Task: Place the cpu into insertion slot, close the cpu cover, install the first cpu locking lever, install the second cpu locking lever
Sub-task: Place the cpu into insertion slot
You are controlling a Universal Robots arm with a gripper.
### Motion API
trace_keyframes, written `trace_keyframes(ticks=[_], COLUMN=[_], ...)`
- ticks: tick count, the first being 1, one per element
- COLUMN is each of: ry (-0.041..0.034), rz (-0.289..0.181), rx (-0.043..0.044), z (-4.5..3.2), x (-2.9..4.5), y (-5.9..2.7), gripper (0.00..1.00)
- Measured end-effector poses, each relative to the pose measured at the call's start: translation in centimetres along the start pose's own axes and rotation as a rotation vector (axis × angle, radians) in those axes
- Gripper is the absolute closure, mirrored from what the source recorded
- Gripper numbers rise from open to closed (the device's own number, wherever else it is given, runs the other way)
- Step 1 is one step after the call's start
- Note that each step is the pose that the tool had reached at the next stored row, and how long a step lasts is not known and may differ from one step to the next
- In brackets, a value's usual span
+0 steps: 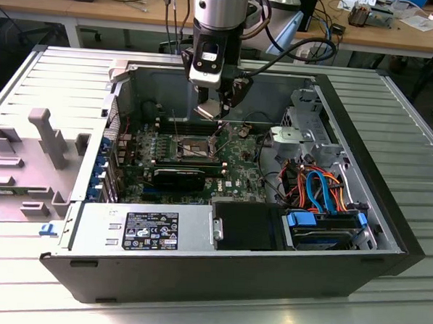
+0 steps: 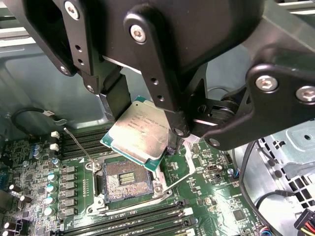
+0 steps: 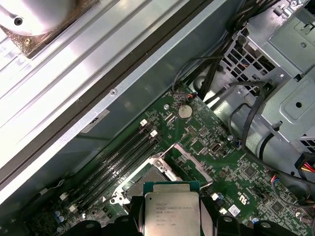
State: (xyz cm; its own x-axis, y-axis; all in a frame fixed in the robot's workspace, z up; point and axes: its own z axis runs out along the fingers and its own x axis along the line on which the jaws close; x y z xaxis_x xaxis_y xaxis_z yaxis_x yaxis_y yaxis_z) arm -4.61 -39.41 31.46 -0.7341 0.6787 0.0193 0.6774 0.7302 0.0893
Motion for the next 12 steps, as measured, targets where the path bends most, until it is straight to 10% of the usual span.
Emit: trace_keyframes(ticks=[12], ry=[-0.0011], rz=[0.012], rx=[-0.0003], z=[0.0], x=[0.0], y=[0.0], gripper=[0.46])
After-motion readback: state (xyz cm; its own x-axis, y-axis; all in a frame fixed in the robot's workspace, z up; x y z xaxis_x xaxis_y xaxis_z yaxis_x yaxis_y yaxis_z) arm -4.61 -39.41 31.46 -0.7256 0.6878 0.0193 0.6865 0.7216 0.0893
